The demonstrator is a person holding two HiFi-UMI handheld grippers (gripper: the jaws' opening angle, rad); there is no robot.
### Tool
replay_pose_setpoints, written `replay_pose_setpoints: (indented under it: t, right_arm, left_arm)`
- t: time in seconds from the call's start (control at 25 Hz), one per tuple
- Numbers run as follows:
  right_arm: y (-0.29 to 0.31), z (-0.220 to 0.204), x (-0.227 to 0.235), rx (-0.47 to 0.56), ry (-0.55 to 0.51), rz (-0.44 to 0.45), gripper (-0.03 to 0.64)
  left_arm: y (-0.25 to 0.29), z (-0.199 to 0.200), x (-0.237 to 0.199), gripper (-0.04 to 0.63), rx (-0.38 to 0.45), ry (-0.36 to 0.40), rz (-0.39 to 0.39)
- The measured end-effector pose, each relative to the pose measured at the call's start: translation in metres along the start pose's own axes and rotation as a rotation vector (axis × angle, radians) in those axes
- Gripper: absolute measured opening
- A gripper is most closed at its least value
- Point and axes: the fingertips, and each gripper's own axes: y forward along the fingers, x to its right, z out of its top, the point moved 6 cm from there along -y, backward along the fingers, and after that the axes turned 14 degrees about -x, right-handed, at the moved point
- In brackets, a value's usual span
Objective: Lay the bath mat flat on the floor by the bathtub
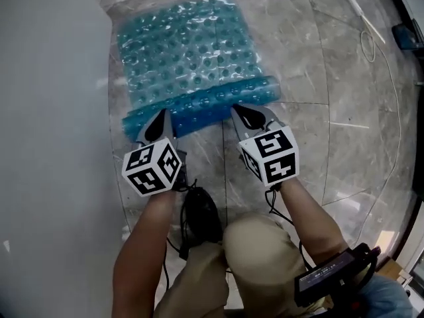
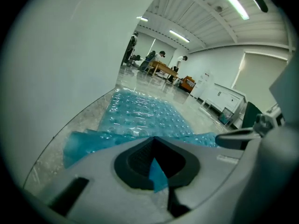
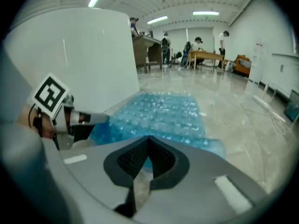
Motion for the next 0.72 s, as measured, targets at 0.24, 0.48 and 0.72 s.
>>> replay_pose_setpoints:
  t: [0.24,0.48,0.72]
  right_arm:
    - [0.014,0.024,0.02,0.04,0.001,-0.072,0.008]
    - [0.024,-0.006,0.009,-0.017,-0.058,-0.138,0.006]
    - [0.006,-0.041,-0.004,0.002,-0.058,-0.112,0.006]
  left_arm:
    - [-0.014,-0.038,0.007,0.008,-0.056,-0.047,-0.024]
    - [-0.045,-0.051,0.028,0.008,-0.021,0.057,-0.033]
    - [-0.052,-0.036,0.027,0.008,0.024,0.066,0.005]
